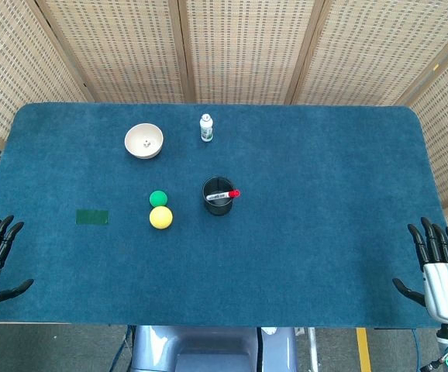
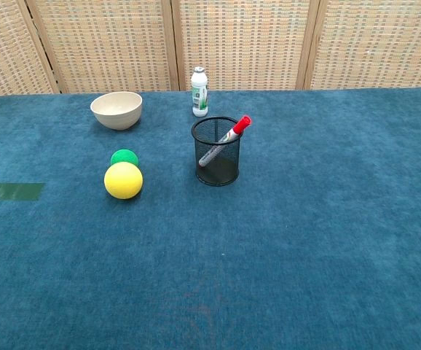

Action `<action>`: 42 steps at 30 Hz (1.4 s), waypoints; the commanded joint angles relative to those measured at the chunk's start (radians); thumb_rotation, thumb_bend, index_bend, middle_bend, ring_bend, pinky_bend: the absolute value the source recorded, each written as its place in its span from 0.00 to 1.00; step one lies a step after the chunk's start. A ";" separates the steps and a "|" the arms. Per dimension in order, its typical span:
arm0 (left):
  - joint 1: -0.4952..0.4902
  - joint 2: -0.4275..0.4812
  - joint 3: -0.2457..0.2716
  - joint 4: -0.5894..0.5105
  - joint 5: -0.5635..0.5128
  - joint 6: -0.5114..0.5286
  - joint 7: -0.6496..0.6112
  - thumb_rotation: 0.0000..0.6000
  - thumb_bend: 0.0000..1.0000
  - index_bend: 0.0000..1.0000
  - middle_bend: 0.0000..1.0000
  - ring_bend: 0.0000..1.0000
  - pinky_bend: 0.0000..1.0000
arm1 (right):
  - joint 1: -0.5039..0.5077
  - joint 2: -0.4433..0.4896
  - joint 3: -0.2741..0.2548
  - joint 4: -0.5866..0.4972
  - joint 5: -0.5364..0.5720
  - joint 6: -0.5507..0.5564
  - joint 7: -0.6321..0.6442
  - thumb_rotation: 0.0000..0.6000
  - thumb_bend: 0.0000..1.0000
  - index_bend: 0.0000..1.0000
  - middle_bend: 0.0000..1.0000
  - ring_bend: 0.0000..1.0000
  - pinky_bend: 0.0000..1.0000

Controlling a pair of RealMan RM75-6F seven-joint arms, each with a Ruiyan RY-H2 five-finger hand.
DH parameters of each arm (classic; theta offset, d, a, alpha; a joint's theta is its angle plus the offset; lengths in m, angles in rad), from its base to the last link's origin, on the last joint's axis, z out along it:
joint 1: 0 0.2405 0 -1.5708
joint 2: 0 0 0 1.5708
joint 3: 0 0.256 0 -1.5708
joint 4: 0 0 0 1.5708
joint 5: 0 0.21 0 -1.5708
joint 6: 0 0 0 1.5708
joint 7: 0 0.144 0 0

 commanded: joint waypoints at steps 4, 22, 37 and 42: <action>0.000 -0.002 -0.002 0.003 -0.004 -0.005 0.001 1.00 0.00 0.00 0.00 0.00 0.00 | 0.002 0.002 -0.001 0.004 0.003 -0.011 0.007 1.00 0.00 0.00 0.00 0.00 0.00; -0.368 -0.034 -0.120 0.174 -0.071 -0.510 -0.121 1.00 0.15 0.17 0.00 0.00 0.00 | 0.014 0.015 0.012 0.002 0.052 -0.059 0.036 1.00 0.00 0.00 0.00 0.00 0.00; -0.583 -0.254 -0.048 0.579 0.013 -0.751 -0.416 1.00 0.42 0.26 0.00 0.00 0.00 | 0.041 0.004 0.030 0.013 0.131 -0.131 0.009 1.00 0.00 0.00 0.00 0.00 0.00; -0.612 -0.295 -0.031 0.614 -0.002 -0.796 -0.428 1.00 0.43 0.30 0.00 0.00 0.00 | 0.045 0.001 0.030 0.015 0.138 -0.139 0.003 1.00 0.00 0.00 0.00 0.00 0.00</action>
